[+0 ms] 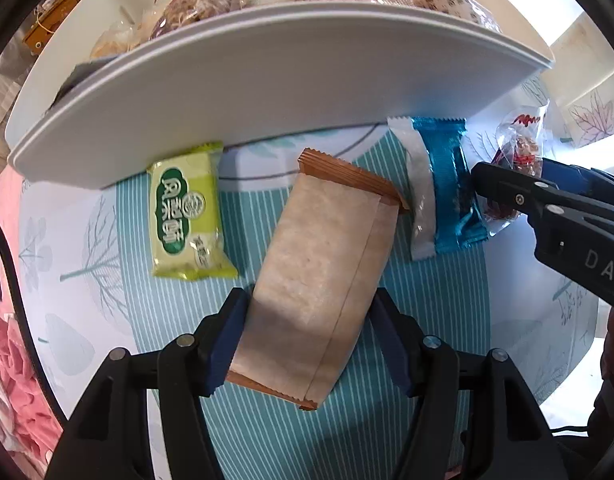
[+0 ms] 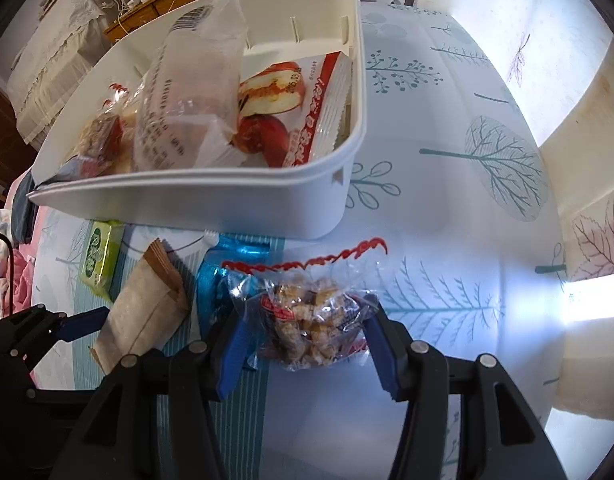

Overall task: Organize snacks
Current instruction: 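Carry the beige wafer into the white tray and open the left tool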

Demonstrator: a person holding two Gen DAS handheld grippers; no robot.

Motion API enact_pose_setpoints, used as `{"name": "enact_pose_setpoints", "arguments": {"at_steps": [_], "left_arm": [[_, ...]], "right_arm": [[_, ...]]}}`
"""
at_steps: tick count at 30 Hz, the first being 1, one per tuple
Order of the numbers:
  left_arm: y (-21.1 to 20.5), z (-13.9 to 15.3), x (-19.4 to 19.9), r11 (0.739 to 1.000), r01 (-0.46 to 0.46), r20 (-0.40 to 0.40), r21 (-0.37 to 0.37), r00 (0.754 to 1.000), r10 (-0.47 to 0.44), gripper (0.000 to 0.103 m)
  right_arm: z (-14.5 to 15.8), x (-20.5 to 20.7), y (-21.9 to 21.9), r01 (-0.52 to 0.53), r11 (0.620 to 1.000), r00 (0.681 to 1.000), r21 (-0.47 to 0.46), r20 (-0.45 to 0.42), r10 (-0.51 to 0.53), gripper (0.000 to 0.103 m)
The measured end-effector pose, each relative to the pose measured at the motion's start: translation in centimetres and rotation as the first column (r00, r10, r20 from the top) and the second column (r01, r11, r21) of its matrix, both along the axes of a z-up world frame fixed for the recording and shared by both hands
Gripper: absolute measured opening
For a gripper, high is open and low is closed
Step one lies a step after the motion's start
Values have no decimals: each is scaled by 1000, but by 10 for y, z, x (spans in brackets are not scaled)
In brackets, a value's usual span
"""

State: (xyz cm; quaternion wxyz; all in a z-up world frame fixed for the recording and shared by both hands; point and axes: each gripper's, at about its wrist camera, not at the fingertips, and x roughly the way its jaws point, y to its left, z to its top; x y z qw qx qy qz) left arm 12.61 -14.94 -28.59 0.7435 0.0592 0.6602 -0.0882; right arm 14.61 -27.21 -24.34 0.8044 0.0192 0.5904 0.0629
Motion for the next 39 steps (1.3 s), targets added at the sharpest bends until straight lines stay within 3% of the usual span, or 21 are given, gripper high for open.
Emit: {"name": "enact_pose_setpoints", "arguments": {"at_steps": [10,19,27,33,39], "left_arm": [[19,-2,-28,996,-82,-12,-25,997,82,61],[61,25,-65,982,-180,32,-65,983,182,58],[102,71,-79,952,-281,113,-123,949,295,58],[112,127,-55,929,-331,180,-163,916,358,58],[126,160,-32,918,-349,193,-186,904,382,58]], "right_arm": [[14,-30,6,-60,998,998,15,11,60,55],[39,-74,28,-165,986,985,32,47,163,54],[70,-72,56,-303,952,947,42,123,296,55],[95,-65,80,-378,924,916,63,170,364,55],[122,-54,97,-415,905,896,87,213,391,55]]}}
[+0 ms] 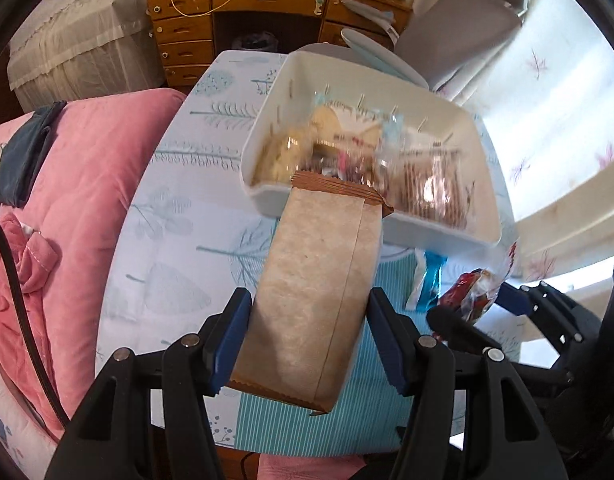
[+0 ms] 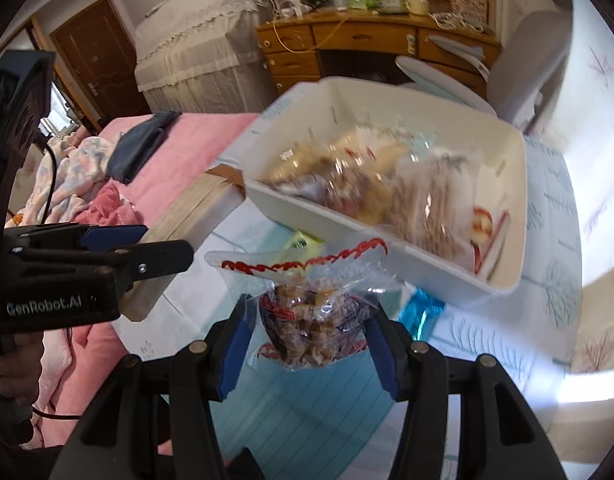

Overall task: Organize snacks
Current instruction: 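Carry the beige wafer into the white tray and open the left tool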

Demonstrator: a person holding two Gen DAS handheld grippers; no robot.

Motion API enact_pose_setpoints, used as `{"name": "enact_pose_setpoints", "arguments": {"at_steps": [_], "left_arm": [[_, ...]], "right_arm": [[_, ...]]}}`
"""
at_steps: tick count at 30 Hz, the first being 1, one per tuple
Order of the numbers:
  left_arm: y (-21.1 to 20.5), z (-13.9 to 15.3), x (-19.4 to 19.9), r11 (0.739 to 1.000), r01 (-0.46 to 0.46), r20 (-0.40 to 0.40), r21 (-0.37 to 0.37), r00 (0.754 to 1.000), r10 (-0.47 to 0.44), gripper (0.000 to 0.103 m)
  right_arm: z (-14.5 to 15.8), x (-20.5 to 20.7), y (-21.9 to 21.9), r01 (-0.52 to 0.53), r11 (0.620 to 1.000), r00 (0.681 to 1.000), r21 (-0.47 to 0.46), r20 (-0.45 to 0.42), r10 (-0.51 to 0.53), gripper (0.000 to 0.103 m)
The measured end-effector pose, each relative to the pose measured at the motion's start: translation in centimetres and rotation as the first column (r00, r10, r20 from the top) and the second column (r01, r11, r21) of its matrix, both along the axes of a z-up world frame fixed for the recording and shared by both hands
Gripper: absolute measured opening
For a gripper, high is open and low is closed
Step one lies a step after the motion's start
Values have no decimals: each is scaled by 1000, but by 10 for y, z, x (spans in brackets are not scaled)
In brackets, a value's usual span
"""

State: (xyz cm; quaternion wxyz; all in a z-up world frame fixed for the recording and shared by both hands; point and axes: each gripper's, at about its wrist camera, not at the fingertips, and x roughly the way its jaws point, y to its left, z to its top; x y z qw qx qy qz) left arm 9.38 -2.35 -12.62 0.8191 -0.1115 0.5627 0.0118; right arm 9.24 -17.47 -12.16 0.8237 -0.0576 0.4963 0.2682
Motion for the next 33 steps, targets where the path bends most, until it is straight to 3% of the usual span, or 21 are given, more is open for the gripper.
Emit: {"name": "enact_pose_setpoints", "arguments": {"at_steps": [11,20,27,33], "left_arm": [[5,47,61,999,41,64,36,997,-43,58],[-11,61,126,994,109,87,25,990,-111,58],[-31,44,172,989,148,75,21,986,-149,58],[-43,19,197,984,177,41,-5,983,-176,52]], "right_arm": [[42,45,3,51,998,996,45,67,-54,55],[48,95,-11,143,988,986,54,77,-147,55],[30,132,-28,241,970,970,39,15,-241,55],[7,153,-47,326,945,944,35,-64,-324,57]]}}
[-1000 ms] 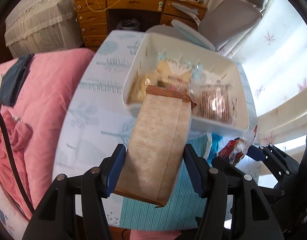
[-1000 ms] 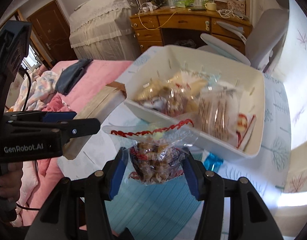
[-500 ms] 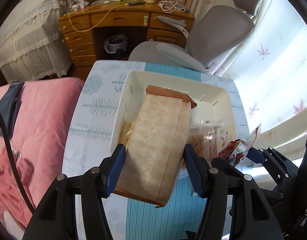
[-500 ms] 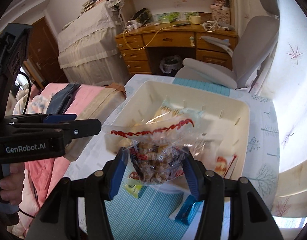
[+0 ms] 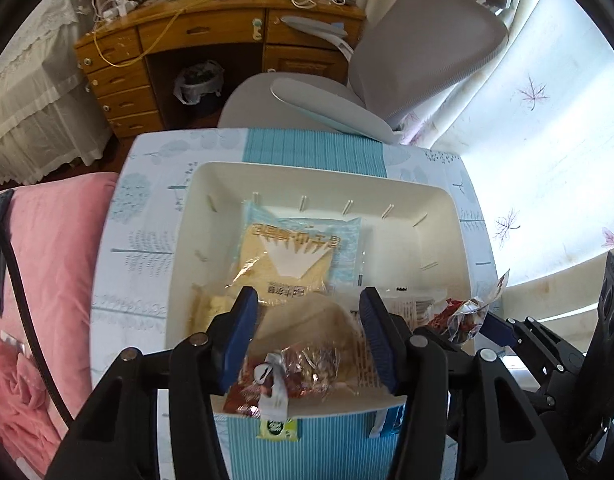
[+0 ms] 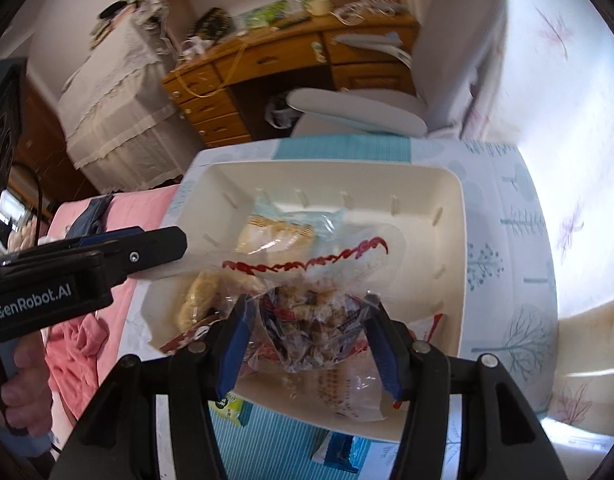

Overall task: Organize snacks
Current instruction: 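Carry the beige wafer into the white tray and open the left tool, then move both tools back over the yellow-green and blue packets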

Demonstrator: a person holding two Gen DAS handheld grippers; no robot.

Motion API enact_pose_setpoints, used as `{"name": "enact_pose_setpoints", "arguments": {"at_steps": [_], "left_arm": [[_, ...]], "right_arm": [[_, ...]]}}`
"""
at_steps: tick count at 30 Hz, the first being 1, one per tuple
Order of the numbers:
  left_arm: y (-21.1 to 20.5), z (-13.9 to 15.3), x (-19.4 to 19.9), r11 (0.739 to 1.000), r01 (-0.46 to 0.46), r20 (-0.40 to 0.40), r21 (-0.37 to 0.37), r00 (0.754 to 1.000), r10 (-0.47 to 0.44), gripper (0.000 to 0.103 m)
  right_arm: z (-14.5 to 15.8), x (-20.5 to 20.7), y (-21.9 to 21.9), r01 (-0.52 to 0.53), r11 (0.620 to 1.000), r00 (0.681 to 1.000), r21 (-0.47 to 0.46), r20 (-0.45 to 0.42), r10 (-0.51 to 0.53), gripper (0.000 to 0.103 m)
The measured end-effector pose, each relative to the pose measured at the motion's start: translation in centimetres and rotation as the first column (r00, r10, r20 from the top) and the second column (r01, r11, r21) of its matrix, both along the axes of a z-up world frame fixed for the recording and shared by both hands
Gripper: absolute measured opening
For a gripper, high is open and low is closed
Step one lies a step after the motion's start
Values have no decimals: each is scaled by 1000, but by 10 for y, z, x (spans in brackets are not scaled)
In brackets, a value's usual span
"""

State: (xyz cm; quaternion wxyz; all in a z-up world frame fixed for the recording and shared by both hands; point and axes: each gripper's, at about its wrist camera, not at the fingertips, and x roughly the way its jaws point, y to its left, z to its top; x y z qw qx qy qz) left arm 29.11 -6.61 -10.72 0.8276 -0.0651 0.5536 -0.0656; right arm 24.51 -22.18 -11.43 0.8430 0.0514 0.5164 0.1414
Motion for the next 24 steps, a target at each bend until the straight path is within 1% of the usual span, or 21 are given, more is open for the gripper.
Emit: {"name": "enact_pose_setpoints", "arguments": {"at_steps": [3,8,11,12,13,14,15,19,21,24], "left_arm": [[-2,-12,9,1000,1,-23,1,1000,-1,52],[-4,-18,10,1000,1,-40,-19,999,-2,52],[-2,-18,8,1000,-8,-51,-22,999,7,52],[-2,-18,7,1000,-14,-52,-25,999,12,53],[0,-17,5,999,-22,-53,-31,998,20,58],[1,-15,4,999,-28,-52,-33,998,26,63],[3,-13,1,999,-36,-49,-33,998,34,64],[6,-5,-11,998,-59,-40,-27,998,57,71],[8,-1,-21,997,-74,-39,-28,997,73,72],[11,5,-39,995,-97,-38,-33,995,96,75]], "right_arm": [[-11,5,-10,42,999,998,13,-40,-42,58],[-24,8,-20,80,997,992,19,-96,-78,59],[-26,8,-22,83,996,991,22,-107,-80,62],[-26,7,-22,84,996,991,22,-104,-81,67],[-24,6,-22,84,996,992,23,-99,-81,74],[-22,6,-22,84,996,992,22,-93,-81,77],[-20,5,-21,83,996,993,20,-85,-81,80],[-13,-2,-22,76,997,994,27,-76,-74,80],[-9,-6,-25,81,996,994,42,-77,-78,81],[-2,-15,-27,81,995,995,64,-67,-77,88]]}}
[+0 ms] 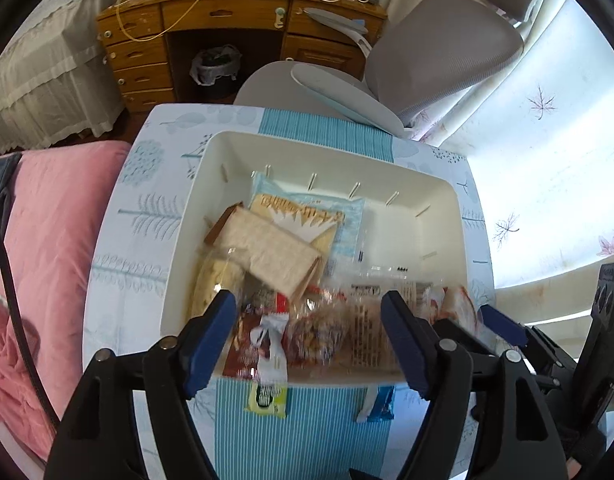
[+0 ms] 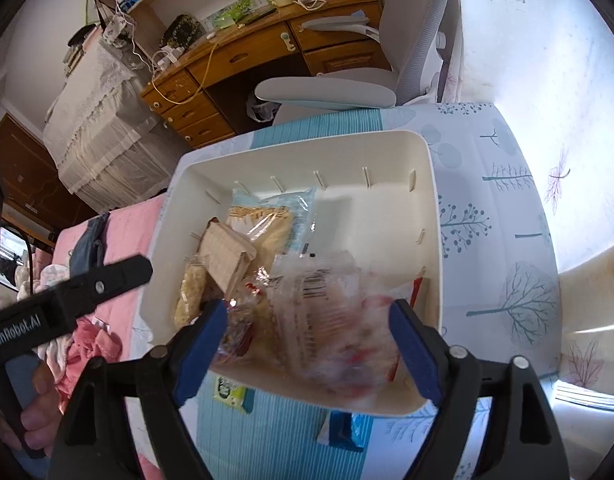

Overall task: Organize snacks
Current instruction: 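Move both tools back over the yellow-green and blue packets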

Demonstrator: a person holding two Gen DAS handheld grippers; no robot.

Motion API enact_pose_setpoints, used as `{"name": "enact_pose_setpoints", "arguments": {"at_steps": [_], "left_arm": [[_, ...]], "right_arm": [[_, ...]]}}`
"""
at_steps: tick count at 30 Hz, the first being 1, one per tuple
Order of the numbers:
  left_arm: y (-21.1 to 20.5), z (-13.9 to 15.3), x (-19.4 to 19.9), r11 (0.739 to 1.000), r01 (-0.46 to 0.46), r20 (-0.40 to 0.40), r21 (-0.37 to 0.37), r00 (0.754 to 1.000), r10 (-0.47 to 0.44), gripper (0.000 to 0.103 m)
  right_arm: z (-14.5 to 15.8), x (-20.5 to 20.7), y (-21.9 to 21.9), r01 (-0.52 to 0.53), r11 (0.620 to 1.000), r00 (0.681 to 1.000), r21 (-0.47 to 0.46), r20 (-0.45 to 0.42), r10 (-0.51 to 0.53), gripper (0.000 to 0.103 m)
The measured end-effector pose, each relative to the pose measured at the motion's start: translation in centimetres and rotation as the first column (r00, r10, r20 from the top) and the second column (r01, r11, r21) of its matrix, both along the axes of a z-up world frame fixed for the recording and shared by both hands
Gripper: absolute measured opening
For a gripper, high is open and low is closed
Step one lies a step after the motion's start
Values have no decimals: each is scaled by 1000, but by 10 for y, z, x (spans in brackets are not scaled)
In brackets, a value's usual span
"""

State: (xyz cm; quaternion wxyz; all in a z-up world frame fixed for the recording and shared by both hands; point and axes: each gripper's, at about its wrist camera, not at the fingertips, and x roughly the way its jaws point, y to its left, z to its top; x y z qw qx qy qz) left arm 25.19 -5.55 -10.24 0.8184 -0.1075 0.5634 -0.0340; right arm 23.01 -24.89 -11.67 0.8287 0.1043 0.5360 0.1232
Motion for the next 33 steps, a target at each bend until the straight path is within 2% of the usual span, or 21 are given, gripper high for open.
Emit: {"name": "enact_pose_setpoints", "arguments": {"at_steps": [9,17,23,33], "left_arm": [[9,8,-64,997,-72,2,-1,997,72,76],[16,-8,-114,992,-129,-32,-14,991,129,76],[27,-28,-136,983,-180,-49,-27,983,178,76],[39,-51,-152,985,-170,-32,-41,985,168,80]], "right_arm": [[14,-31,-2,-36,999,999,28,24,35,89],[0,-63,-2,-64,998,998,26,-18,64,89],[-11,-86,-7,-38,999,999,20,-17,38,89],[-40,-119,-17,29,999,1000,14,-4,-29,89]]}}
